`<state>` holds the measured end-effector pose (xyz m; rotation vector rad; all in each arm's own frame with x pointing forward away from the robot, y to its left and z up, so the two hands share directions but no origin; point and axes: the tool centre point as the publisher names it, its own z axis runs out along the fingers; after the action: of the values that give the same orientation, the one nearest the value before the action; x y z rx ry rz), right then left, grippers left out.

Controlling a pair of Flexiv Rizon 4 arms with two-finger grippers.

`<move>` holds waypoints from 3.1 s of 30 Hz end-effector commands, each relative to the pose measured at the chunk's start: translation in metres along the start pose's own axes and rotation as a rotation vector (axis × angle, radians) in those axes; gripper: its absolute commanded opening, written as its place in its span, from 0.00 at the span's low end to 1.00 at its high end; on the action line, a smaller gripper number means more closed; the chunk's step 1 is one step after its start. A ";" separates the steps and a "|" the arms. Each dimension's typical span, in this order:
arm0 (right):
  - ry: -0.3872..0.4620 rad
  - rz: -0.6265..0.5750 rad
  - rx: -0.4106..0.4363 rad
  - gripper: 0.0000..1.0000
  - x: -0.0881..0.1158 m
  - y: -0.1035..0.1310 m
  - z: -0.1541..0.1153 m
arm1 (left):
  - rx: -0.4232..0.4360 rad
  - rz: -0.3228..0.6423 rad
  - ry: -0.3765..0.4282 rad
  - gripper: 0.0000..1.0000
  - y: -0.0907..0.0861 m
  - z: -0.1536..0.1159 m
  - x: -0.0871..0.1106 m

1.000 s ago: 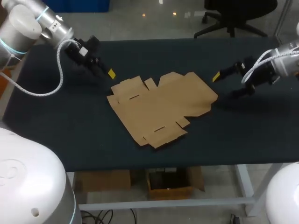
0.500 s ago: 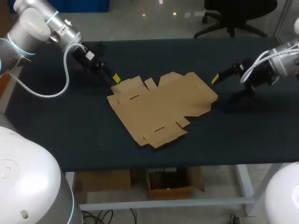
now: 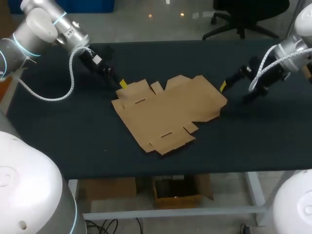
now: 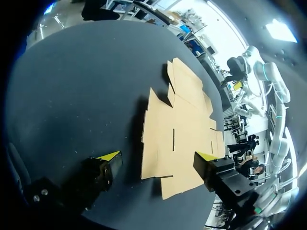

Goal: Assemble the packaging by folding the flat box into shape, placing the metal phone stand inside, and closing the box properly

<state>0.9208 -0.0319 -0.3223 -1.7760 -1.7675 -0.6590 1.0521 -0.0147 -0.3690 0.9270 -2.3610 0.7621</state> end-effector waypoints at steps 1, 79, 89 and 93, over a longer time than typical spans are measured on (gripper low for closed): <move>-0.068 -0.015 0.011 1.00 0.004 -0.005 0.000 | -0.012 -0.002 0.016 1.00 -0.002 0.000 -0.003; -0.085 -0.034 0.076 1.00 0.001 0.003 0.007 | 0.532 -0.300 -0.243 1.00 0.033 -0.036 0.036; -0.082 -0.035 0.087 1.00 0.002 0.001 0.006 | 0.285 -0.190 -0.112 1.00 0.021 -0.055 0.024; -0.088 -0.005 0.097 1.00 -0.001 -0.002 0.004 | 0.170 -0.149 -0.109 1.00 0.016 -0.057 0.023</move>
<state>0.9178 -0.0273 -0.3273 -1.7601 -1.8374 -0.5058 1.0220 0.0215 -0.3193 1.3747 -2.2829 1.1846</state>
